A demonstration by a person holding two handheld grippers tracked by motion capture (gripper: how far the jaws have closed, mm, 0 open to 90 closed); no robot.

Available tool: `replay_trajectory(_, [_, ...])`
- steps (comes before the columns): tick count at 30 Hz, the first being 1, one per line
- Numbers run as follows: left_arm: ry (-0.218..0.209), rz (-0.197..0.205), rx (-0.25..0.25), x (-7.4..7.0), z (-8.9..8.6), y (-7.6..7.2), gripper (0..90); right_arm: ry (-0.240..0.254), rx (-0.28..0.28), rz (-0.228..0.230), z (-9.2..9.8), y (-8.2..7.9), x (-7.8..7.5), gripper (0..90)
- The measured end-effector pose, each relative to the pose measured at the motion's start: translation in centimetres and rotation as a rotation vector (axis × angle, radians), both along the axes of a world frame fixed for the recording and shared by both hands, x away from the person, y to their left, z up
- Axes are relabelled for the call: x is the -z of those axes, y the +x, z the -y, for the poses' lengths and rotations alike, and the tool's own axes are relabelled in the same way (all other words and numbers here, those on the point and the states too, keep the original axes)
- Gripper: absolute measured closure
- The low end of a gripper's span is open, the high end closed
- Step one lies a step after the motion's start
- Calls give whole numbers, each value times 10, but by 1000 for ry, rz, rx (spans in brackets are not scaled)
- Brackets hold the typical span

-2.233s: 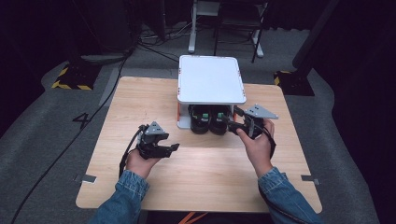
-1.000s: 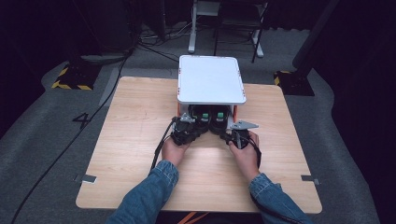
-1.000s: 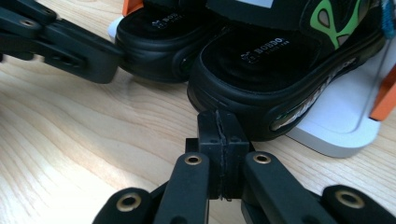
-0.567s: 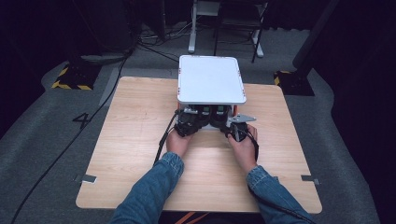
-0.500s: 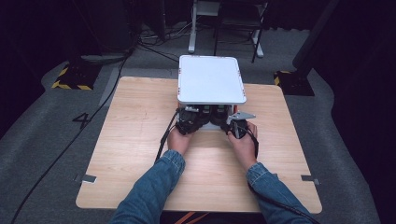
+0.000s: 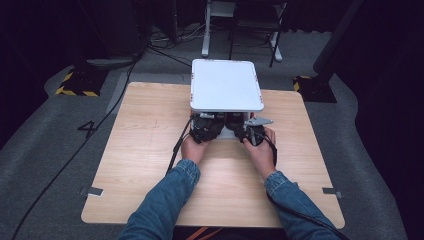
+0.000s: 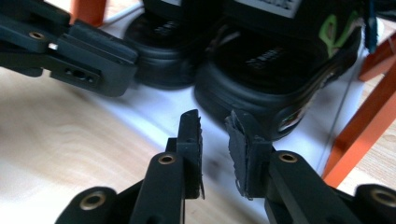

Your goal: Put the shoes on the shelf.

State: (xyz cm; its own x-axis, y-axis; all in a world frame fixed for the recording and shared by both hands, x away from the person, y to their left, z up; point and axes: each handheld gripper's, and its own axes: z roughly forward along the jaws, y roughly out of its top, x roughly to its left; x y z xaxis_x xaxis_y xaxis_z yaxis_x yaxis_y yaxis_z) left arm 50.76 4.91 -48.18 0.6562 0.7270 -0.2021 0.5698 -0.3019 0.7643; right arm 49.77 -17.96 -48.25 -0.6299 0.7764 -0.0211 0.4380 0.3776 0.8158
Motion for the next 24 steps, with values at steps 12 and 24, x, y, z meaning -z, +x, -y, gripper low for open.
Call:
replay_trajectory(12, [-12, 127, 87, -55, -15, -82, 548, 104, -87, 84, 23, -51, -57, 485])
replay_trajectory(24, [62, 119, 118, -82, -65, -121, 345, 130, -80, 48, 76, -80, -88, 325])
